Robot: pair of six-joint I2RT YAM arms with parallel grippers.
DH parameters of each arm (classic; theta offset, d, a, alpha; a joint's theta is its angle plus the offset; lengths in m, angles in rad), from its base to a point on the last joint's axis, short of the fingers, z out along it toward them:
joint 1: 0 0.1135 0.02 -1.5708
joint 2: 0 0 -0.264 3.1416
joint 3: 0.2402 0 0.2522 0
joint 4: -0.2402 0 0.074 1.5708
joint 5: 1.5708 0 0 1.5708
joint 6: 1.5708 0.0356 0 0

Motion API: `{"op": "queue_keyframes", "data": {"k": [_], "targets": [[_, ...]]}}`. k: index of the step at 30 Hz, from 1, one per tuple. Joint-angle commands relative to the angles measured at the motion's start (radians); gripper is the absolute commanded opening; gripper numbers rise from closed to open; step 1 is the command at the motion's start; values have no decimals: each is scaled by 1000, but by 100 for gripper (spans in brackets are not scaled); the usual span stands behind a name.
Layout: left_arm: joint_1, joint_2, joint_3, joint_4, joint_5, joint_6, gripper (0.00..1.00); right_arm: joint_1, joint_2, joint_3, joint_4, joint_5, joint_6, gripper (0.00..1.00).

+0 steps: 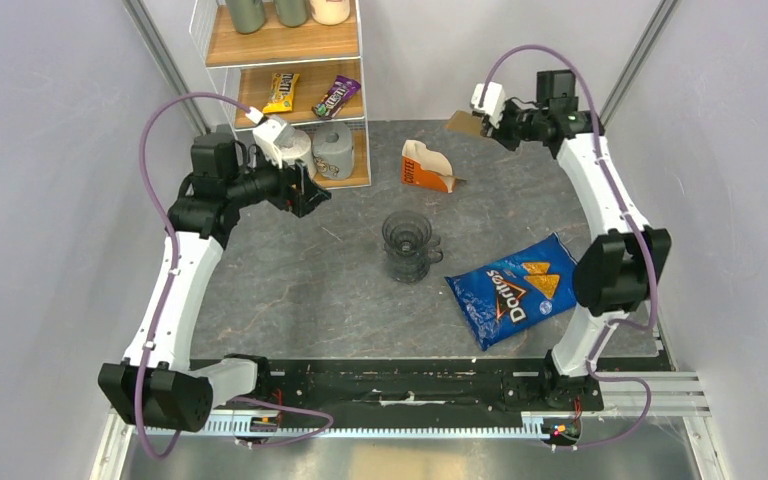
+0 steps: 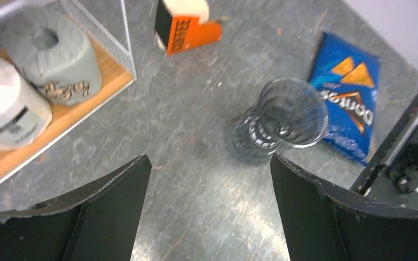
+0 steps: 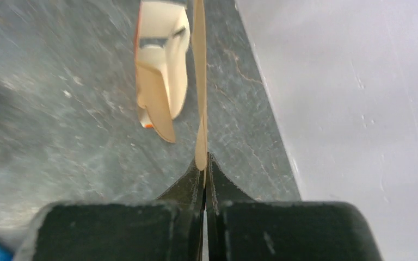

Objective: Place the coffee filter in the dripper

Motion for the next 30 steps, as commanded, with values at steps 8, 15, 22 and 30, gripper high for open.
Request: {"op": "queue_keyframes", "data": {"k": [8,15,22,30], "targets": [[-38,-25,170,-50,339,-86,88,101,-240,106,-361,-339,688,0],[-170,-70,131,-50,346,9,89,275,-526,-235,-146,-370,930,0],[-304,-69,132,-24,367,-13,93,388,-619,-310,-134,-340,949,0],[-366,-58,112,110,319,-144,91,463,-629,-303,-146,-198,891,0]]}}
